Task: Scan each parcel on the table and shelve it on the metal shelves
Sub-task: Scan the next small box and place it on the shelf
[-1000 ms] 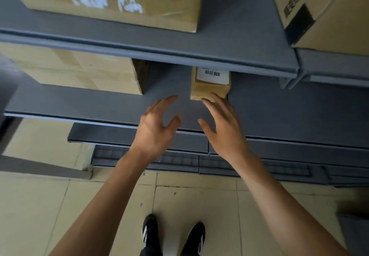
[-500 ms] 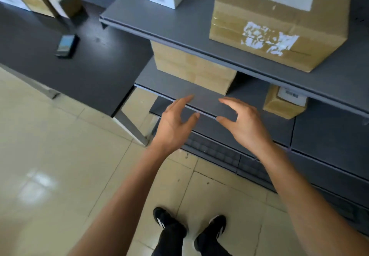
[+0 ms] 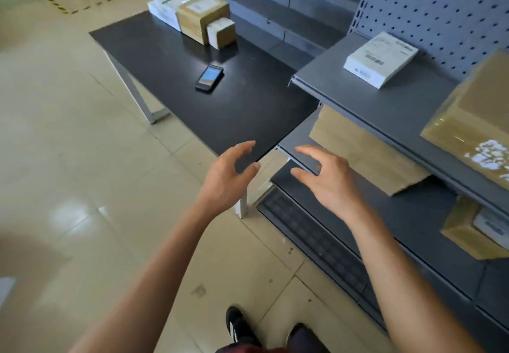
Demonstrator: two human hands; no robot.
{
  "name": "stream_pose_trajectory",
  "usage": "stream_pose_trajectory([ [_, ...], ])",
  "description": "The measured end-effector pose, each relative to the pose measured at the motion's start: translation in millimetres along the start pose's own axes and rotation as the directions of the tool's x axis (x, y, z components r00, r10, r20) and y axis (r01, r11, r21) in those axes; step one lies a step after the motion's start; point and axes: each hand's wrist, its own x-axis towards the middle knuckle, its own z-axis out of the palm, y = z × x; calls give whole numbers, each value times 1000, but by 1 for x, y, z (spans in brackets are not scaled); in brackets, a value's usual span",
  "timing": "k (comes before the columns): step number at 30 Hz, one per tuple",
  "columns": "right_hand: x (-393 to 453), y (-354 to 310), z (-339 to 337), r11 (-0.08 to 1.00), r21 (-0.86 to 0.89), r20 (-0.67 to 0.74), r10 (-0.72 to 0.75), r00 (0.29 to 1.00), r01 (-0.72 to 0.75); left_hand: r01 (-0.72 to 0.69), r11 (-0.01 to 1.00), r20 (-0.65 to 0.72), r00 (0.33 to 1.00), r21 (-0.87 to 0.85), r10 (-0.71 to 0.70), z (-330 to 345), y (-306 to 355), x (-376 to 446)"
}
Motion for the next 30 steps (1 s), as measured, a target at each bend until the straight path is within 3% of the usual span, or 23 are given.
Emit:
stream_pose_trajectory([
  [8, 71, -36, 45, 993, 11, 135, -116, 984, 116, 72, 997, -39, 997, -27, -73, -52, -24, 36],
  [14, 146, -57, 63, 976, 23, 186, -218, 958, 217, 119, 993, -151, 982, 24, -115, -91, -34, 77],
  [22, 221, -102, 92, 942, 61, 264, -335, 905, 331, 176, 984, -312, 933, -31, -177, -136, -61, 102],
  [30, 287, -146, 153, 945, 81, 301, -326, 896, 317, 233, 970, -372, 896, -69, -242, -200, -108, 141],
])
